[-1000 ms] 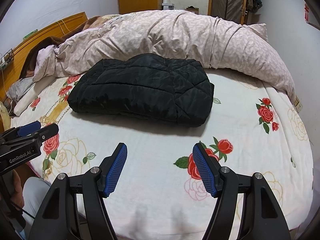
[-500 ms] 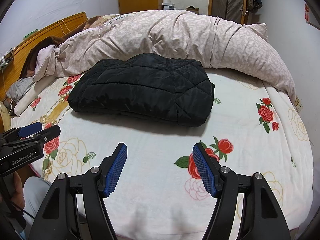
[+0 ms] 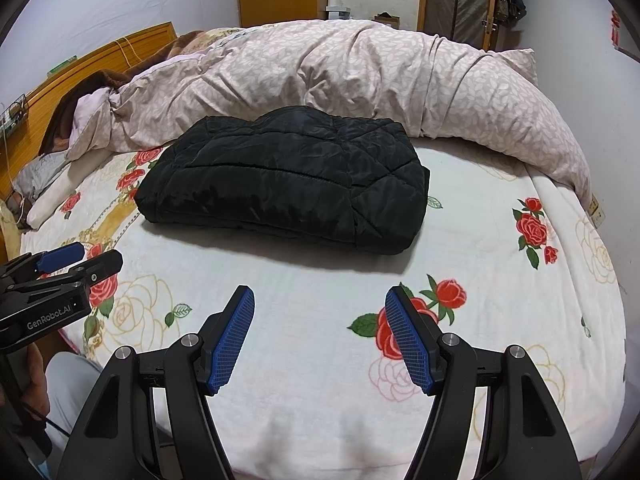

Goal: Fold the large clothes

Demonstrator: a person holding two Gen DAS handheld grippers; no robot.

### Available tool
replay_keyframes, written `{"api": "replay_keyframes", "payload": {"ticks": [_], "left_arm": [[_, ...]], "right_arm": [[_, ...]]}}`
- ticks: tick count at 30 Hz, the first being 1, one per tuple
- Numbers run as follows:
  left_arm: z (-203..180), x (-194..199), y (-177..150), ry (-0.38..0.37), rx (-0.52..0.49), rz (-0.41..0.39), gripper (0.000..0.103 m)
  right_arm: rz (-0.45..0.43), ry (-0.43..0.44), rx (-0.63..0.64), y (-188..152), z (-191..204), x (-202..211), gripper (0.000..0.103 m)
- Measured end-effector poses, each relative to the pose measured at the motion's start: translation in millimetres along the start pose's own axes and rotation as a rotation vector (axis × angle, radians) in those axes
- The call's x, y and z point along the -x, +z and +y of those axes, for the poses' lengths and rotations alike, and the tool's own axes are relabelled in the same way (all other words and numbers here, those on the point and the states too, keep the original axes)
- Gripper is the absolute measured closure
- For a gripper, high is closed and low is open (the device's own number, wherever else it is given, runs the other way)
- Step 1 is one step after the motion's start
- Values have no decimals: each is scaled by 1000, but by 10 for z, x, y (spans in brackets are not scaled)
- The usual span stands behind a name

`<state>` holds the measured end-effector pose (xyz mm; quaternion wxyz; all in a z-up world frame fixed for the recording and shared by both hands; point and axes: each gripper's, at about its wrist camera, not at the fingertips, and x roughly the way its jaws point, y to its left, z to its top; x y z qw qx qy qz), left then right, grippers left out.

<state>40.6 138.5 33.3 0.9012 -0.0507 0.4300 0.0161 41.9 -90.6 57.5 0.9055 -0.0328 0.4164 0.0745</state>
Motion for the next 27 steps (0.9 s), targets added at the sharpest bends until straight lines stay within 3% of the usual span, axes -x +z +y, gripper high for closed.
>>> {"api": "replay_keyframes", "payload": {"ticks": [27], "left_arm": [[68,-153,34,-14,-3,17,33]], "right_arm": [[15,5,9,-23,-16,-100,35]]}}
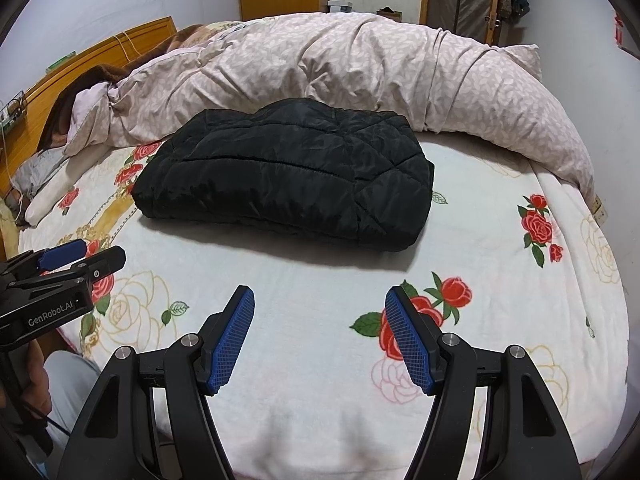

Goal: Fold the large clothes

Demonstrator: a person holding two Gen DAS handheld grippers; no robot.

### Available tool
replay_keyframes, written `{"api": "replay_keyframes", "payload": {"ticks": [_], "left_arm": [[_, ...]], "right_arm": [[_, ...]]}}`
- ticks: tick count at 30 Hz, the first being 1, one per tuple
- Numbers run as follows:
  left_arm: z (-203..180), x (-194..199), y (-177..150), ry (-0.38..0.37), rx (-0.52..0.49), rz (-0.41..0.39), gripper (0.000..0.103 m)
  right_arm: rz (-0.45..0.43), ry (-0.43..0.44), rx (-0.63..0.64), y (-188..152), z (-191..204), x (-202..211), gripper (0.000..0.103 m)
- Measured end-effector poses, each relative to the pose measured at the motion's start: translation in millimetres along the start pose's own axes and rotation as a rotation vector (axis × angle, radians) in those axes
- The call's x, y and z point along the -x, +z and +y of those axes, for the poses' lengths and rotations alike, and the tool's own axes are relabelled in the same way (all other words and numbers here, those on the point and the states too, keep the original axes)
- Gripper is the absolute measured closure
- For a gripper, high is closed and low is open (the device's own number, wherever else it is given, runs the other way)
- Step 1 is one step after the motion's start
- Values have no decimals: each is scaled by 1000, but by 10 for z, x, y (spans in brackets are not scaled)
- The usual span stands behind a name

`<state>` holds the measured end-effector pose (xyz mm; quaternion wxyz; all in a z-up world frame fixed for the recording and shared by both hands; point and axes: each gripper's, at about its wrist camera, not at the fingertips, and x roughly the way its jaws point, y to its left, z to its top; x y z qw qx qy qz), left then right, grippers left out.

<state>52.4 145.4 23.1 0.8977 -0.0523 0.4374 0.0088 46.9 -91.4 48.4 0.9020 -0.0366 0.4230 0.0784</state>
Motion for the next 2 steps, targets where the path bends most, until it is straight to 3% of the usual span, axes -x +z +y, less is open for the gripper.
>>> {"api": "replay_keyframes", "payload": {"ticks": [2], "left_arm": [[6,-12,2,-7,4,4,33]], "right_arm": [[0,0,-1,-2,-4,-1,35]]}}
